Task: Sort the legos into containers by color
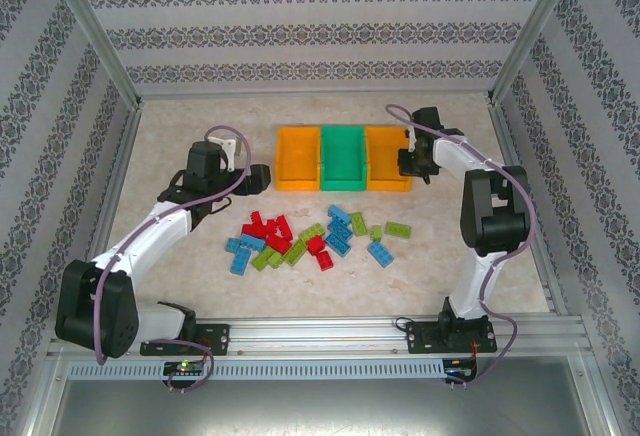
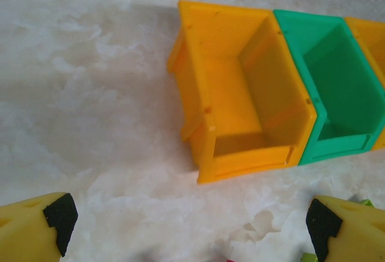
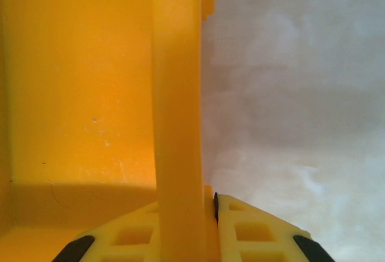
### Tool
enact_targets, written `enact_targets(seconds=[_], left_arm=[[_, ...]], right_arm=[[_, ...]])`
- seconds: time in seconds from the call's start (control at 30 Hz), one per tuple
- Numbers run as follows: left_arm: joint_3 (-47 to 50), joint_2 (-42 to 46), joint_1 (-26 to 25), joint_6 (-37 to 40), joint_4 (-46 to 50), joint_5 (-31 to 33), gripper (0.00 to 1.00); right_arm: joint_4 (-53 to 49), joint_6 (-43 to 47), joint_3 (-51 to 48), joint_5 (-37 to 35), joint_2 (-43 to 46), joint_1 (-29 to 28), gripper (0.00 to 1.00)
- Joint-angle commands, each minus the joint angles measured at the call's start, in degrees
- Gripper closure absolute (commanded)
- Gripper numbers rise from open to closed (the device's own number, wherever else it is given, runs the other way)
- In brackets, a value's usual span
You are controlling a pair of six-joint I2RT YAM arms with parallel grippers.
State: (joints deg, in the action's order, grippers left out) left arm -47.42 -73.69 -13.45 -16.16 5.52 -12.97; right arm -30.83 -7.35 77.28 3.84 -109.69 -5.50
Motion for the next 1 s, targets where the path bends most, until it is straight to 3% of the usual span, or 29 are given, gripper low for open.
enact_targets(seconds=[0.0,0.17,0.3,0.33,0.37,0.53,0.73,0.87,0.97], left_arm=[[1.05,1.96,-0.38,-0.72,0.88,1.13,0.00],[1.58,2.77,-0.41,-0.51,1.24,1.02,0.00],[1.79,2.91,-0.37,-0.70,1.35,1.43,0.00],[1.74,2.83,-0.39,-0.88,1.53,1.95,0.00],[1.63,2.83,-0.43,-1.09,1.72,2.44,0.01],[1.28,2.51,-0.36,-1.72,3.24,3.85,0.01],[1.68,2.52,-0.37,-2.66,2.95,3.68,0.00],[0.85,1.22,-0.47,-2.89,3.09,2.38,0.00],[-0.43,-0.22,-0.62,-2.79,3.62,1.30,0.01]], right_arm=[[1.89,3.76,2.41,3.98,-0.61,-1.36,0.92],[2.52,4.74,1.60,5.48,-0.25,-1.95,0.91],[2.06,4.09,1.64,4.13,0.08,-2.06,0.81],[1.97,3.81,1.57,4.03,0.38,-2.06,0.76],[2.14,2.91,1.35,3.38,0.83,-2.06,0.64],[2.70,-0.53,0.29,3.08,4.69,-2.06,0.36],[1.38,-3.30,-5.00,3.06,12.62,-2.32,0.29],[-0.77,-6.65,-10.55,3.25,18.45,-2.82,0.30],[-2.47,-9.77,-15.32,4.69,22.66,-6.29,0.32]])
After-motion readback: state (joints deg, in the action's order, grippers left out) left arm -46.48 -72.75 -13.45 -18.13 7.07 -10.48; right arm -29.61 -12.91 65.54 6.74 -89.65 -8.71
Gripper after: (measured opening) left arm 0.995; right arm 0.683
